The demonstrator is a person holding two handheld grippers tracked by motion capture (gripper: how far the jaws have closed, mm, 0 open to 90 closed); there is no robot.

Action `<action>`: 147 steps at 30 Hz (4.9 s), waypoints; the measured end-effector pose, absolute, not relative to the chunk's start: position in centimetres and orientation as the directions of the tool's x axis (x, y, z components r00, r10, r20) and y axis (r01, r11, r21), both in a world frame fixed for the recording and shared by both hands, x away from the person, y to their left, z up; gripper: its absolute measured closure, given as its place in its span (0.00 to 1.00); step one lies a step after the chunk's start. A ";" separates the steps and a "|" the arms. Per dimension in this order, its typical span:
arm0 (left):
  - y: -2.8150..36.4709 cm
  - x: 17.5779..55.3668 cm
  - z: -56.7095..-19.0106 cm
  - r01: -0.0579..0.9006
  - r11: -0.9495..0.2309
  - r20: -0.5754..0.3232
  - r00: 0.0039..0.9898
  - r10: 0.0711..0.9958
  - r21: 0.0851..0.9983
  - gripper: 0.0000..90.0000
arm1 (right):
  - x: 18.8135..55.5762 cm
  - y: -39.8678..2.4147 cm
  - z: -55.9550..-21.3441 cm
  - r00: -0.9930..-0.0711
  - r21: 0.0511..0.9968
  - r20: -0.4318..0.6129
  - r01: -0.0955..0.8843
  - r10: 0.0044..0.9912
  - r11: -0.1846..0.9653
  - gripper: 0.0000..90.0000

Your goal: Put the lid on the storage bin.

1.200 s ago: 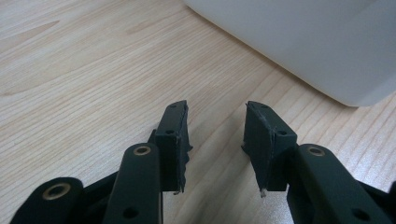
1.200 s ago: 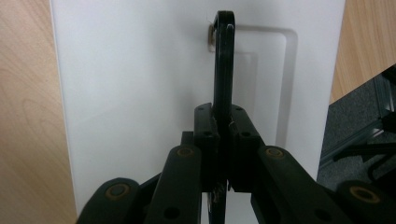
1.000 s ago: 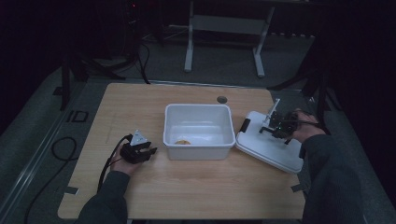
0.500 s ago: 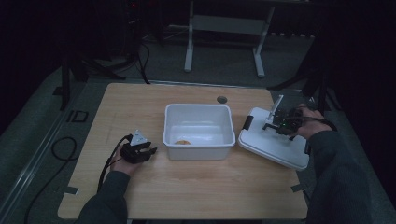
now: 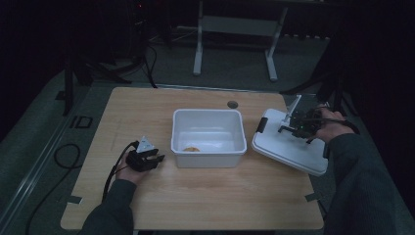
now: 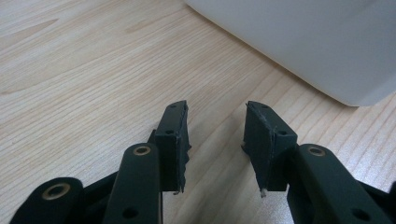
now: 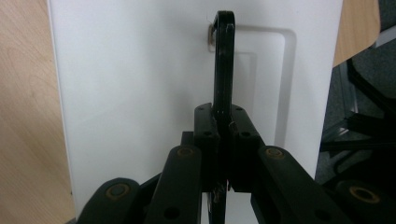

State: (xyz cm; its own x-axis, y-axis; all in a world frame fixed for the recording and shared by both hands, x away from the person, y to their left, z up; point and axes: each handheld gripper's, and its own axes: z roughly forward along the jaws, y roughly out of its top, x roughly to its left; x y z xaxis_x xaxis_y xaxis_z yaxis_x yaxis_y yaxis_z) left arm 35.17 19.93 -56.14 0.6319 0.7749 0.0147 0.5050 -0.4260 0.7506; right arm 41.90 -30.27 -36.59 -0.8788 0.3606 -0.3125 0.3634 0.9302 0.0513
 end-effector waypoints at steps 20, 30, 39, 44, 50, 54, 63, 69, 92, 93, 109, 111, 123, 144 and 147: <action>19.9 35.2 -56.1 0.507 -0.425 0.012 0.632 0.775 0.749 0.66 | 41.6 -29.0 -33.3 -0.882 0.080 -0.341 0.317 0.325 0.945 0.94; 19.9 35.2 -56.1 0.507 -0.426 0.013 0.632 0.775 0.749 0.66 | 41.5 -28.0 -32.4 -0.890 0.086 -0.345 0.288 0.300 0.954 0.94; 19.9 35.2 -56.1 0.506 -0.426 0.013 0.633 0.774 0.750 0.66 | 41.5 -26.7 -31.8 -0.897 0.084 -0.352 0.253 0.267 0.964 0.94; 19.9 35.2 -56.1 0.506 -0.427 0.013 0.633 0.774 0.750 0.66 | 41.5 -25.9 -31.7 -0.903 0.093 -0.352 0.230 0.248 0.969 0.94; 19.9 35.2 -56.1 0.506 -0.426 0.012 0.633 0.774 0.750 0.66 | 41.8 -24.6 -32.0 -0.911 0.095 -0.346 0.205 0.225 0.974 0.94; 19.9 35.2 -56.1 0.505 -0.428 0.014 0.634 0.773 0.750 0.66 | 41.9 -24.0 -32.0 -0.913 0.097 -0.343 0.198 0.220 0.975 0.94; 19.9 35.2 -56.1 0.503 -0.431 0.016 0.637 0.771 0.749 0.66 | 42.1 -21.9 -31.9 -0.922 0.096 -0.343 0.155 0.179 0.983 0.94; 19.9 35.2 -56.1 0.504 -0.428 0.012 0.637 0.771 0.750 0.66 | 42.3 -21.1 -32.2 -0.927 0.098 -0.337 0.142 0.167 0.985 0.94; 19.9 35.3 -56.1 0.502 -0.435 0.016 0.641 0.767 0.747 0.66 | 42.5 -17.3 -32.3 -0.939 0.108 -0.328 0.075 0.107 0.991 0.94; 19.9 35.3 -56.1 0.502 -0.435 0.016 0.641 0.767 0.747 0.66 | 42.6 -17.2 -32.3 -0.939 0.109 -0.328 0.073 0.105 0.991 0.94; 19.8 35.3 -56.1 0.501 -0.433 0.016 0.640 0.768 0.749 0.66 | 42.6 -15.3 -32.4 -0.943 0.122 -0.323 0.040 0.077 0.992 0.94; 19.8 35.3 -56.1 0.500 -0.436 0.018 0.641 0.767 0.748 0.66 | 42.5 -14.9 -32.3 -0.943 0.122 -0.325 0.032 0.071 0.992 0.94; 19.8 35.2 -56.1 0.498 -0.436 0.020 0.641 0.767 0.750 0.66 | 42.6 -13.7 -32.2 -0.945 0.128 -0.322 0.009 0.050 0.992 0.94; 19.8 35.2 -56.1 0.497 -0.435 0.019 0.643 0.766 0.750 0.66 | 42.5 -11.9 -32.4 -0.948 0.126 -0.319 -0.024 0.018 0.992 0.94; 19.8 35.2 -56.1 0.497 -0.435 0.019 0.642 0.766 0.750 0.66 | 42.5 -11.4 -32.3 -0.947 0.121 -0.322 -0.034 0.007 0.992 0.94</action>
State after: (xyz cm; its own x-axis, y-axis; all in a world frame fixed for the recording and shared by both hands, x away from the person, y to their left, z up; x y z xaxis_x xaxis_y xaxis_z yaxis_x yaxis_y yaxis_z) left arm 35.24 19.79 -56.13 0.6424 0.7662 0.0189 0.4972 -0.4354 0.7505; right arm 42.48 -11.38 -32.31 -0.9467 0.0068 -0.3220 -0.0340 0.9921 0.1211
